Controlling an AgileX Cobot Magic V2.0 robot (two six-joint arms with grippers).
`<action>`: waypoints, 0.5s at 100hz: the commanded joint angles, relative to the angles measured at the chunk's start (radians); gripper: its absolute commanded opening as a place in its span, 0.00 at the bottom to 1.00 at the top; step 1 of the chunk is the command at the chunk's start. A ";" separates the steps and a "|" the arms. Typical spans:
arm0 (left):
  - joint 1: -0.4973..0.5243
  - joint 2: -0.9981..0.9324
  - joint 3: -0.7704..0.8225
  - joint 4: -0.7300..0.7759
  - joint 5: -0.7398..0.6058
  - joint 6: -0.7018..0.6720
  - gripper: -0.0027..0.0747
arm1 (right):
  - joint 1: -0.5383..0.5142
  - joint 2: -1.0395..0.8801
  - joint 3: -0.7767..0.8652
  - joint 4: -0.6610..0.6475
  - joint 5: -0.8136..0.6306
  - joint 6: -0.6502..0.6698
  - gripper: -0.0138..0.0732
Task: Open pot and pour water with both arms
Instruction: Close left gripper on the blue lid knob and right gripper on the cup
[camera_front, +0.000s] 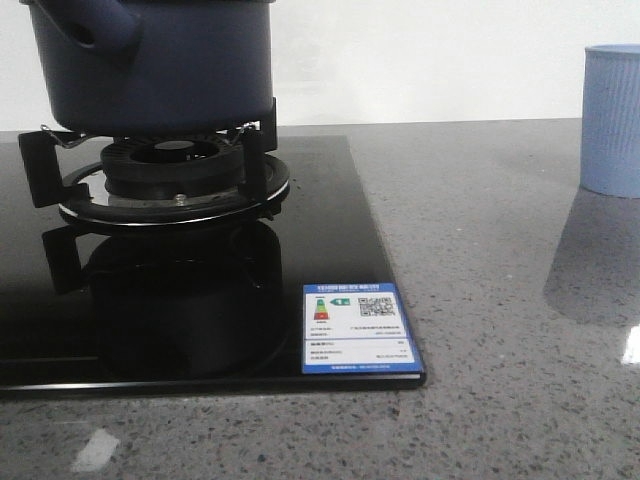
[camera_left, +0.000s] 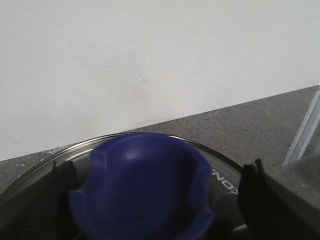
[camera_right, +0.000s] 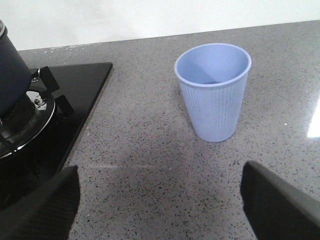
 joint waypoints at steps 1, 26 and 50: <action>0.003 -0.027 -0.036 0.007 -0.075 -0.002 0.75 | 0.004 0.014 -0.034 0.000 -0.078 -0.013 0.84; 0.003 -0.027 -0.036 0.011 -0.075 -0.002 0.48 | 0.004 0.014 -0.034 0.000 -0.078 -0.013 0.84; 0.003 -0.027 -0.036 0.011 -0.077 -0.002 0.42 | 0.004 0.014 -0.034 0.000 -0.078 -0.013 0.84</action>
